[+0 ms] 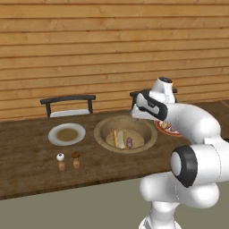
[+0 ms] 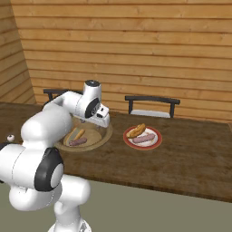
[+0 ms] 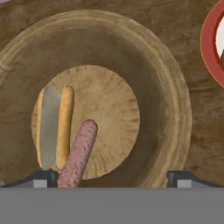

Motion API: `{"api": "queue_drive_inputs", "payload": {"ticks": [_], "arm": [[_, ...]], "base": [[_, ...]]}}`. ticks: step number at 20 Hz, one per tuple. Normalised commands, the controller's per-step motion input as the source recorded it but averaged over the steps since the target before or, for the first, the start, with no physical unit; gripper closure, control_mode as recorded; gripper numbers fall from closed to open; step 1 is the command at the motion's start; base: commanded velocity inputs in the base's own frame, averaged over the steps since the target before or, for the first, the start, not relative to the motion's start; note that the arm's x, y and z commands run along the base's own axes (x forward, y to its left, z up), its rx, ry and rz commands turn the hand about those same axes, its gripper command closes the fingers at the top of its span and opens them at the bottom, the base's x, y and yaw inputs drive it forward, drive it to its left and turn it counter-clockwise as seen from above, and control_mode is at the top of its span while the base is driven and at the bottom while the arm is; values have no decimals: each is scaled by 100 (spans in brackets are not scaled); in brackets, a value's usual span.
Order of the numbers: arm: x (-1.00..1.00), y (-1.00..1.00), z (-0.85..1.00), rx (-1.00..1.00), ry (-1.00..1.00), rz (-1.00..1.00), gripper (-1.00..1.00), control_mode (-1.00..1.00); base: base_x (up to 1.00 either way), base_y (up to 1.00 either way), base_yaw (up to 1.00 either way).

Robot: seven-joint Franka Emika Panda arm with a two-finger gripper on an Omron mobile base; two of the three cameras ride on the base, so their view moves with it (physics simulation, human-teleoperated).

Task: Place one bun and one sausage from the bowl on each plate.

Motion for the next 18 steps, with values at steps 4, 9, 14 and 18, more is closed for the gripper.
{"api": "queue_drive_inputs", "payload": {"ticks": [4, 9, 14, 18], "arm": [[-46, 100, -66, 6, 21, 14, -100, -100], [-3, 39, -8, -5, 21, -1, -100, -100], [23, -21, -32, -5, 9, 0, -100, -100], [-18, 9, -29, 0, 14, 0, -100, -100]], "base": [[0, 0, 0], [0, 0, 0], [0, 0, 0], [0, 0, 0]]}}
